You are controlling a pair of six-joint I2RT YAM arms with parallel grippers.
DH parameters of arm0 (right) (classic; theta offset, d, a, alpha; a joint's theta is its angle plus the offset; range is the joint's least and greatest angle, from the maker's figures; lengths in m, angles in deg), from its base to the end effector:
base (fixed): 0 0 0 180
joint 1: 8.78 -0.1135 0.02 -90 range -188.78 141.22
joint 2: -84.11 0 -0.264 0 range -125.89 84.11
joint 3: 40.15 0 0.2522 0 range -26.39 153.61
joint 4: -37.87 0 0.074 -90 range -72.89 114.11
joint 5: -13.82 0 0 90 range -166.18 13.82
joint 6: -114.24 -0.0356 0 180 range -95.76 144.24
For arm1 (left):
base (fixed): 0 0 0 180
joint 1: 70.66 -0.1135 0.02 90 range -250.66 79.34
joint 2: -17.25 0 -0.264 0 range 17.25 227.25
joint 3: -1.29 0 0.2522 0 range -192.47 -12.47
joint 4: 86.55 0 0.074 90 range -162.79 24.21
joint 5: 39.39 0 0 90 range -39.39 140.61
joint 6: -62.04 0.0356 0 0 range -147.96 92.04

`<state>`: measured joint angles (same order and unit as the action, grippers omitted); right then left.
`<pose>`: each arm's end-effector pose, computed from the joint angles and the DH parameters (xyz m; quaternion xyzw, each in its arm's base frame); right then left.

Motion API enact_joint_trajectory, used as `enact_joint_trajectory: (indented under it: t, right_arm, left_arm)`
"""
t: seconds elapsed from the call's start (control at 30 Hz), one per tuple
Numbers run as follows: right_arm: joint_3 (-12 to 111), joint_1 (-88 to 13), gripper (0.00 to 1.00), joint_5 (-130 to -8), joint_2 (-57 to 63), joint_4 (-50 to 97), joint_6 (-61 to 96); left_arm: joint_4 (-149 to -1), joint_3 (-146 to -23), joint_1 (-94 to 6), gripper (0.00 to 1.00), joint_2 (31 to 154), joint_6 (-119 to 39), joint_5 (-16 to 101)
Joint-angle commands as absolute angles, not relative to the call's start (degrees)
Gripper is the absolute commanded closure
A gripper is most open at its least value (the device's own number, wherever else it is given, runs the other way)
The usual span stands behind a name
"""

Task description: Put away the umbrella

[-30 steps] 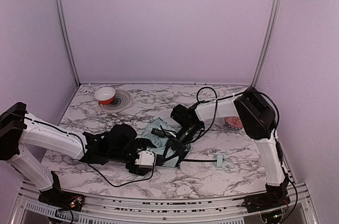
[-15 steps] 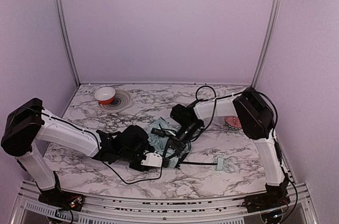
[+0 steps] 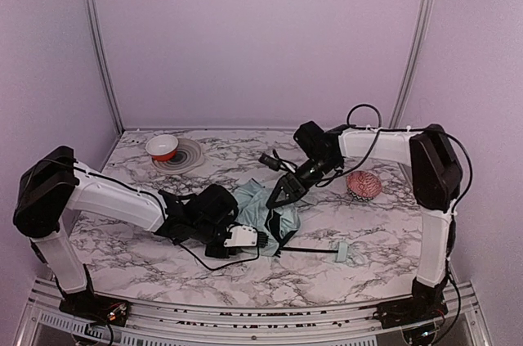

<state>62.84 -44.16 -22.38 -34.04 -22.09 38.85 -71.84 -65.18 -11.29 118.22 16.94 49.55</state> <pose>0.3196 0.2622 0.1885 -0.4267 0.7767 0.4621 0.0327 0.1776 -0.3012 0.1469 0.7419 0.5728 -0.0525 0.3446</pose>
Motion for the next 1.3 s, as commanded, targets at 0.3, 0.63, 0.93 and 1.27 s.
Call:
enact_joint_trajectory:
  t: [0.3,0.63,0.93,1.27]
  right_arm:
    - [41.27,-45.16,0.43,-43.64,-6.87,7.28,32.82]
    - [22.45,-65.50,0.38,-66.92,2.60,24.82,62.62]
    - [22.30,-67.67,0.28,-79.44,-6.82,31.19,73.59]
    - [26.05,-67.68,0.24,-86.30,-17.56,32.71,78.73]
  left_arm:
    - [-54.53,-72.78,-21.66,0.78,125.79,-0.97,27.78]
    - [-41.04,-85.00,-27.24,0.82,136.92,-7.07,14.15]
    - [-32.31,-90.07,-28.48,0.85,140.16,-8.25,9.19]
    - [-28.94,-91.33,-29.00,0.86,141.38,-6.54,4.54]
